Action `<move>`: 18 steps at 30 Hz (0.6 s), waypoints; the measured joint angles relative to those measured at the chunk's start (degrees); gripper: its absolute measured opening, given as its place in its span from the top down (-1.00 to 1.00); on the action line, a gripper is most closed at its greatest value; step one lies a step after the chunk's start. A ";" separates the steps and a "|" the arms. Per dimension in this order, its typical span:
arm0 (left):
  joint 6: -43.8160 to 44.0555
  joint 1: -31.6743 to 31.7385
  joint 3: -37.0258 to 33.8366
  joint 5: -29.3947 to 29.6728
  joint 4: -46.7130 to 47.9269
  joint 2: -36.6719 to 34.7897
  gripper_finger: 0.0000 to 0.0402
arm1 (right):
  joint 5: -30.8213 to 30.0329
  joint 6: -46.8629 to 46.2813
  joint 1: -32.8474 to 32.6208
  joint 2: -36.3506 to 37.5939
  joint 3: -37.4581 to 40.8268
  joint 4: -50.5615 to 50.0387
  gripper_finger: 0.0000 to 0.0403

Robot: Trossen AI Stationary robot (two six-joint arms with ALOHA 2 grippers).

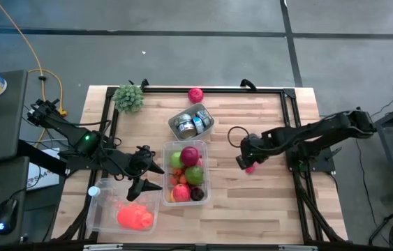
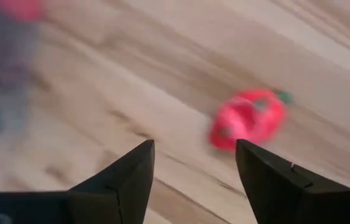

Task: Pick & Place Food Item
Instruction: Put the red dragon fruit into the right transparent bin

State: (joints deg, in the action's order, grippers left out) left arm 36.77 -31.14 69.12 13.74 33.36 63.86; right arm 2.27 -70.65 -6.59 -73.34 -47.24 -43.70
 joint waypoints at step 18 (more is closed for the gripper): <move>0.02 0.00 0.00 -0.01 0.71 0.00 -0.40 | -3.28 -4.46 0.31 -1.27 0.04 -9.21 -0.73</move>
State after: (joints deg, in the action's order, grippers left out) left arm 36.80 -31.14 69.12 13.73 34.08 63.86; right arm -1.01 -75.11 -6.28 -74.61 -47.20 -52.91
